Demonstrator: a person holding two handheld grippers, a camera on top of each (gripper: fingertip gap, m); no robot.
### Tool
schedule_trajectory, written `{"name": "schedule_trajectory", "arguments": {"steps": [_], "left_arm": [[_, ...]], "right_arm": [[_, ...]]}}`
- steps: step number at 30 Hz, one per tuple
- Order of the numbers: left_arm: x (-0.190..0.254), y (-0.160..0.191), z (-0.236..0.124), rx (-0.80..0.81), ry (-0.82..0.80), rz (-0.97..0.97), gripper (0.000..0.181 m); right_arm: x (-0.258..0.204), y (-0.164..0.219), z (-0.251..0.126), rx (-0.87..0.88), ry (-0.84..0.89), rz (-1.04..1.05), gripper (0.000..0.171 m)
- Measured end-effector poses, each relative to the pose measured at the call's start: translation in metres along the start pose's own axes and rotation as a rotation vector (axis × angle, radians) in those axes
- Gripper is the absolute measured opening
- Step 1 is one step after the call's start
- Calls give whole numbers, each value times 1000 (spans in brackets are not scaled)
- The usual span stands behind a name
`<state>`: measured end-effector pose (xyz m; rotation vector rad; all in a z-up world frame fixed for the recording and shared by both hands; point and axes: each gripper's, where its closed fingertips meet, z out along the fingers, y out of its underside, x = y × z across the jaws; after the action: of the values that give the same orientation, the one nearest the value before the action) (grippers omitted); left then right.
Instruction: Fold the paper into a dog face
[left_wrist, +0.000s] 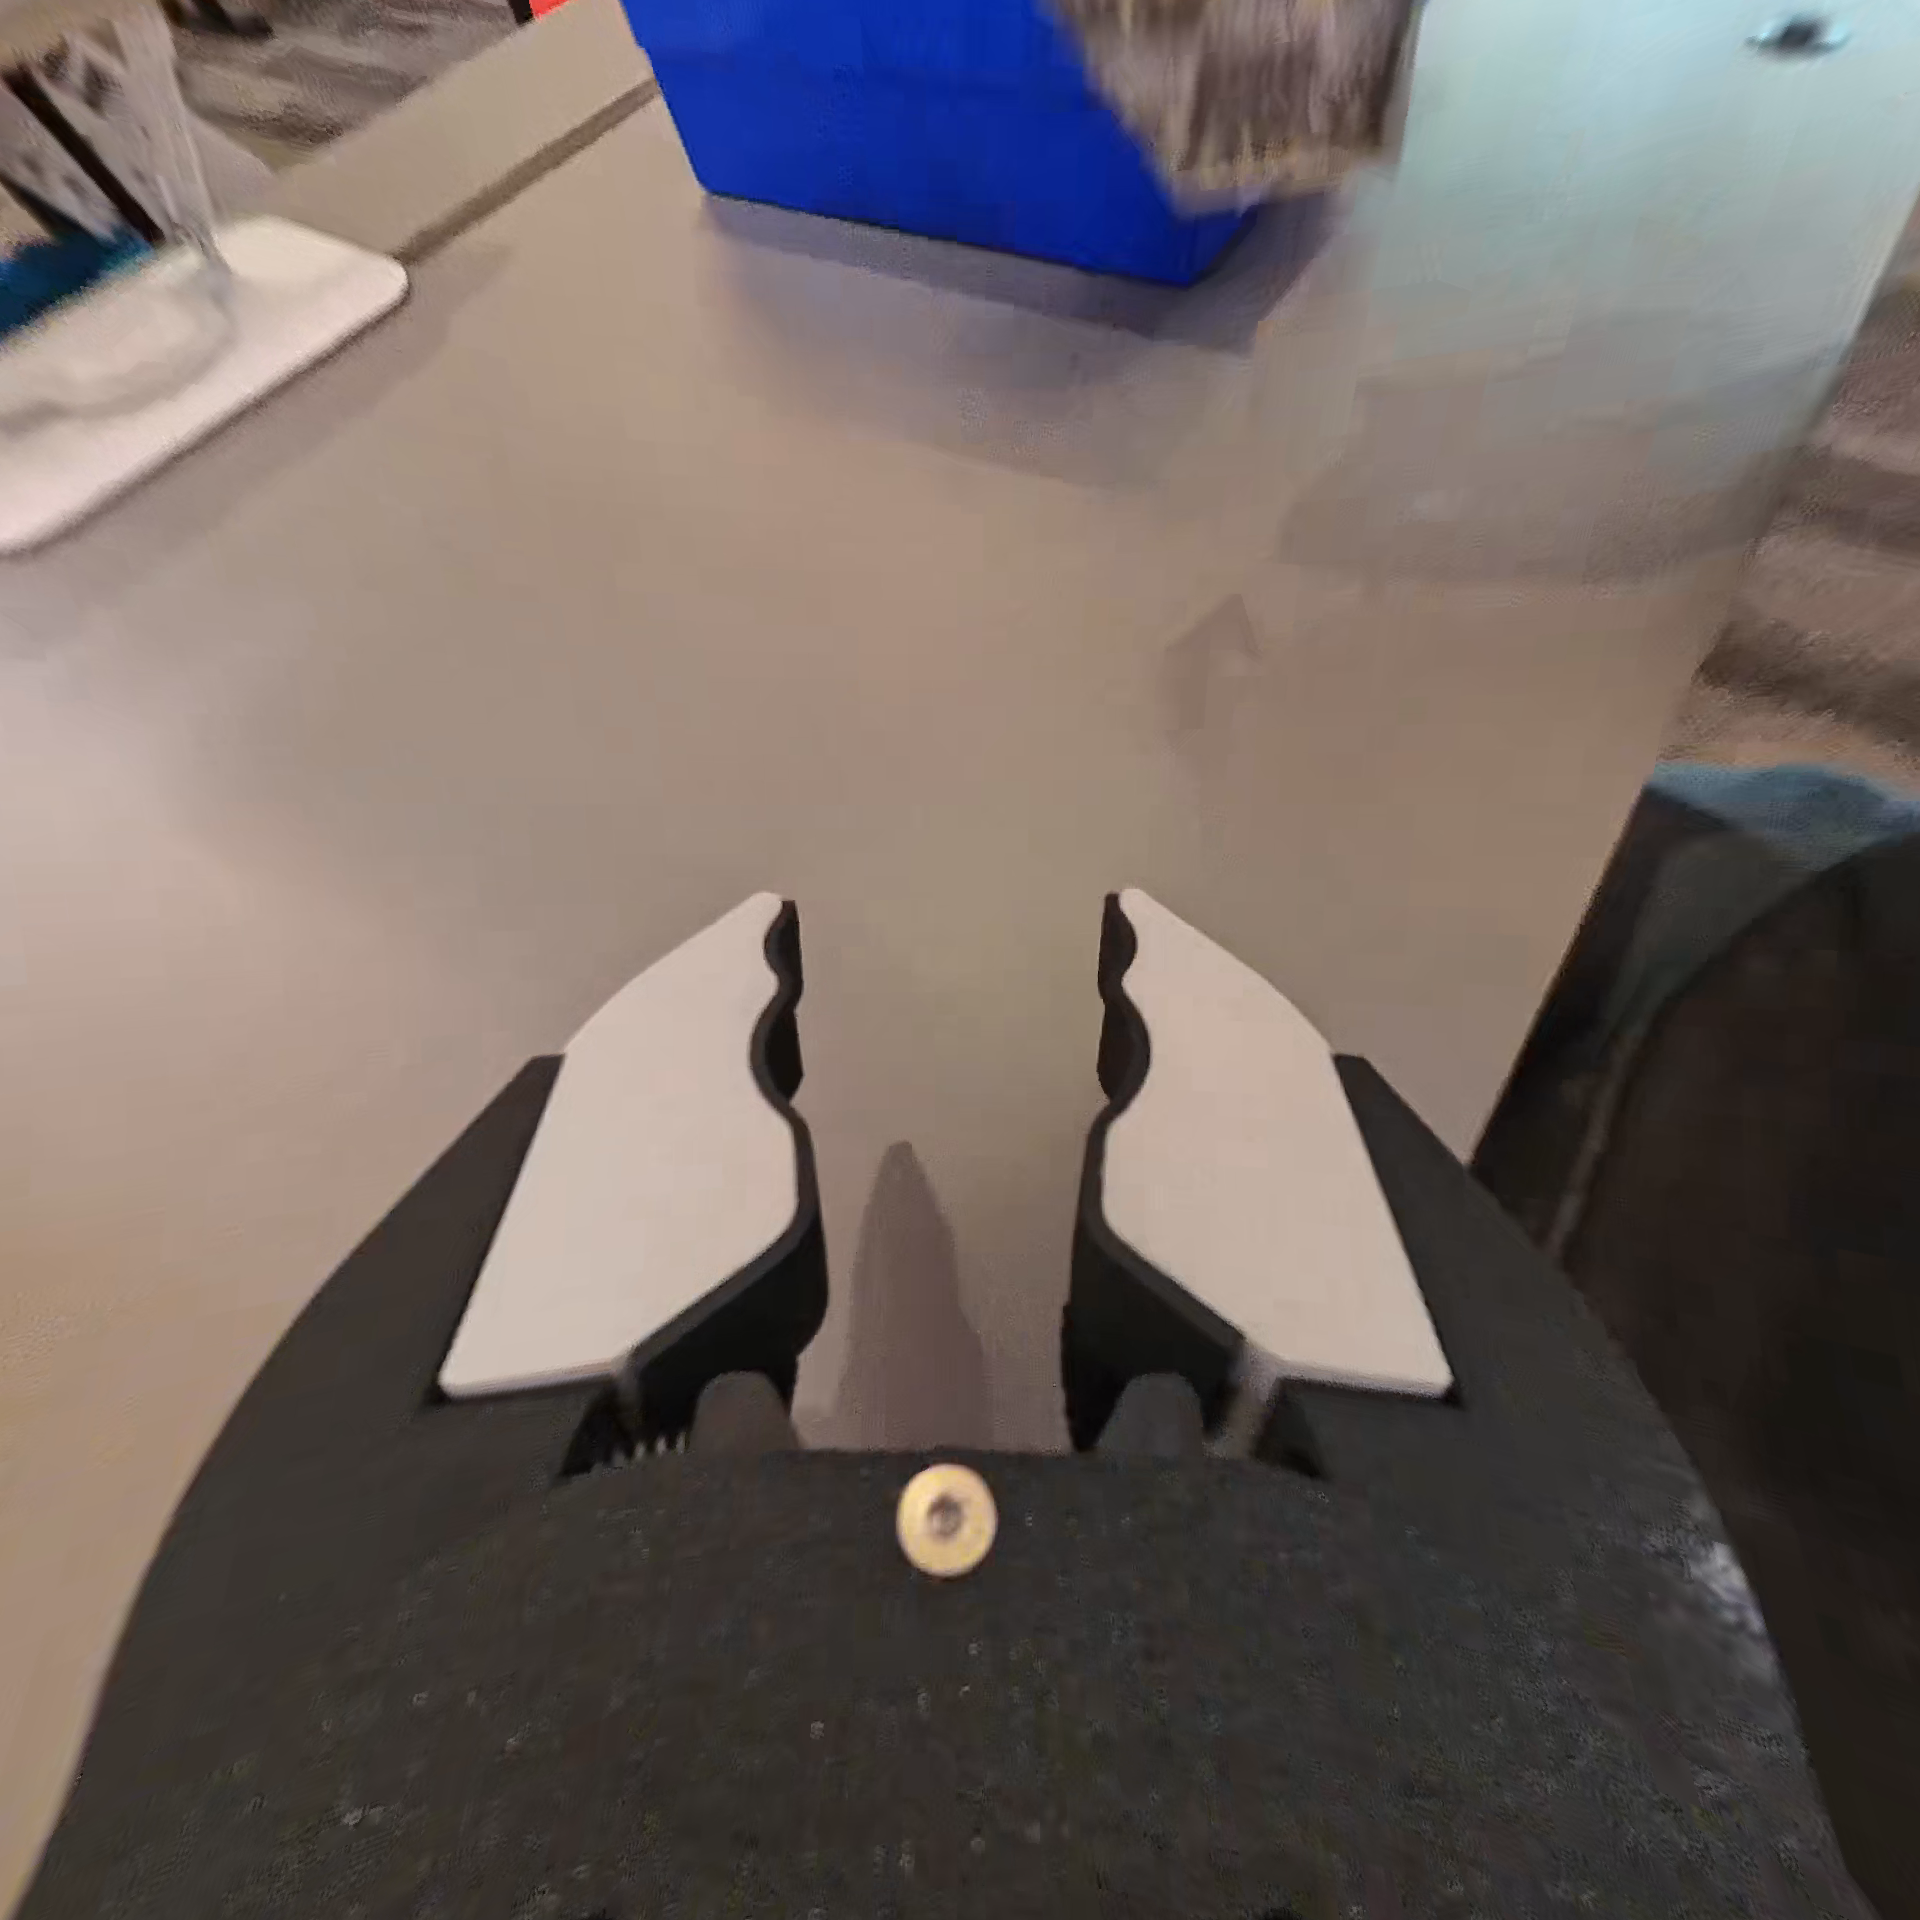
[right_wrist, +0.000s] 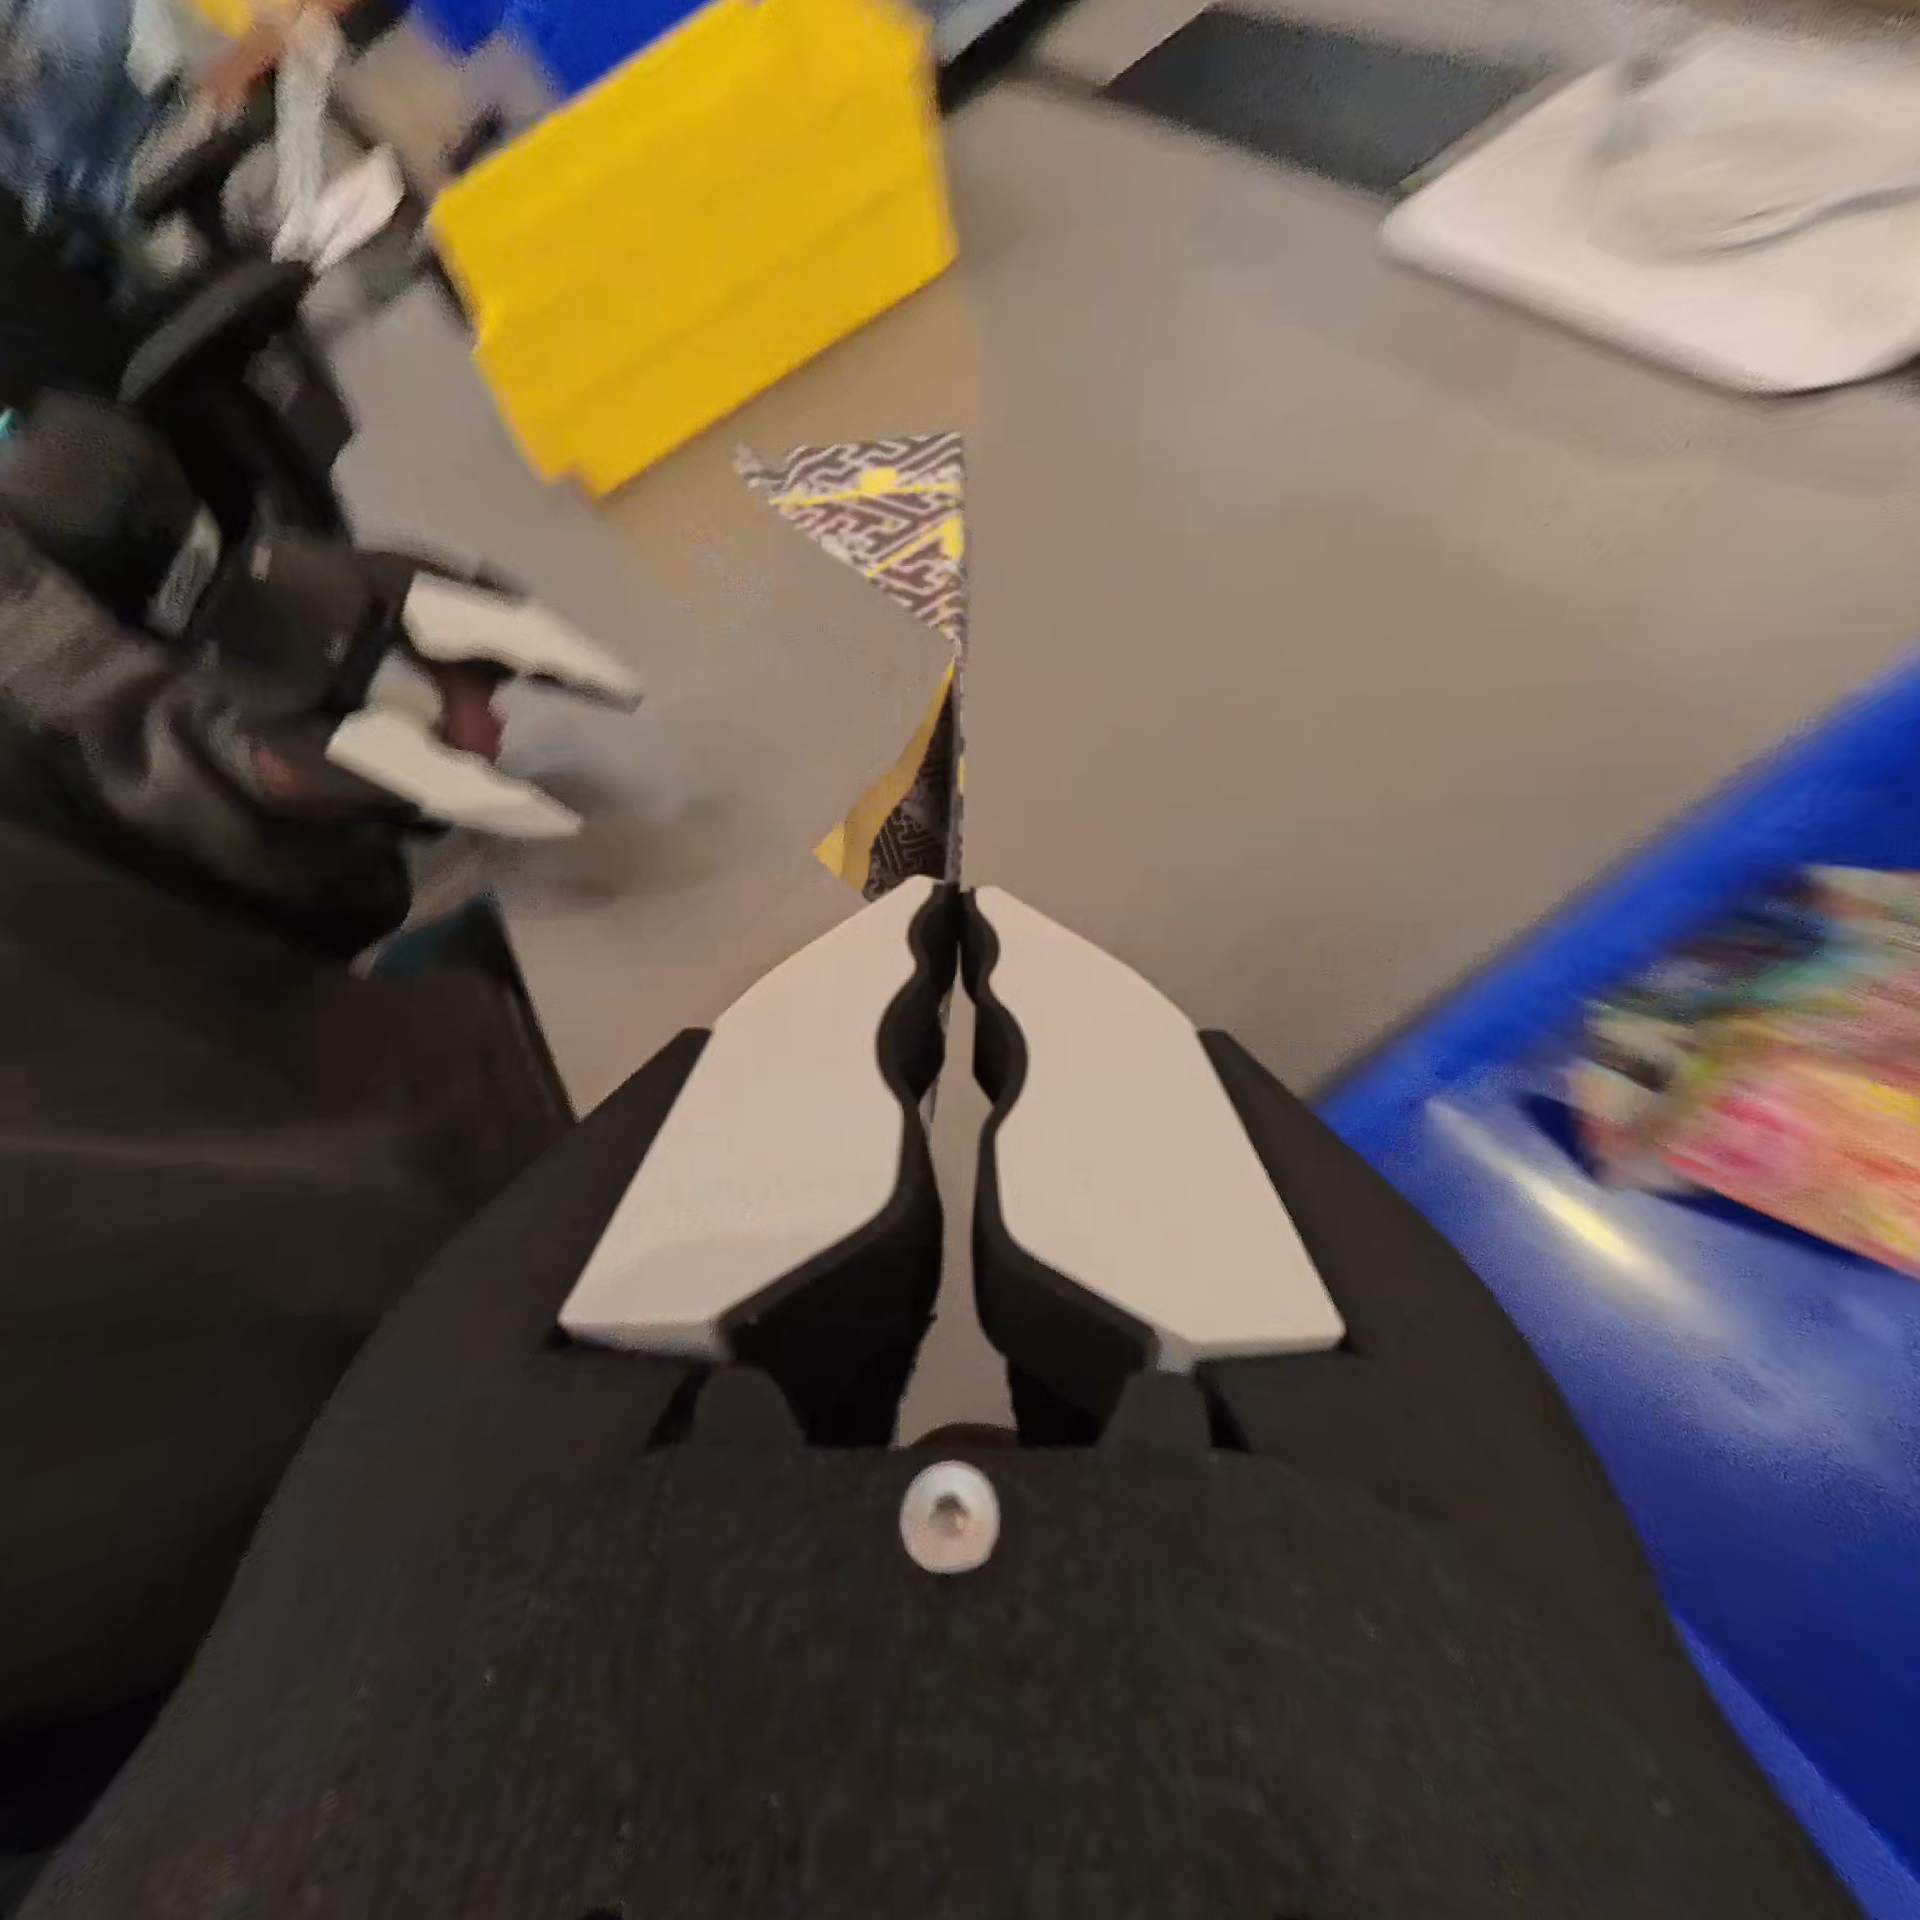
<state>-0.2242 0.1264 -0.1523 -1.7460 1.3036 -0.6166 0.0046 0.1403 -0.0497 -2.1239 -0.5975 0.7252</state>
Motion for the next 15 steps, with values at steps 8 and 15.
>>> {"name": "schedule_trajectory", "arguments": {"steps": [8, 15], "left_arm": [[4, 4, -4, 16, 28, -93, 54], [5, 7, -6, 8, 36, -113, 54]], "right_arm": [[196, 12, -81, -11, 311, 537, 0], [247, 51, -43, -97, 419, 673, 0]]}}
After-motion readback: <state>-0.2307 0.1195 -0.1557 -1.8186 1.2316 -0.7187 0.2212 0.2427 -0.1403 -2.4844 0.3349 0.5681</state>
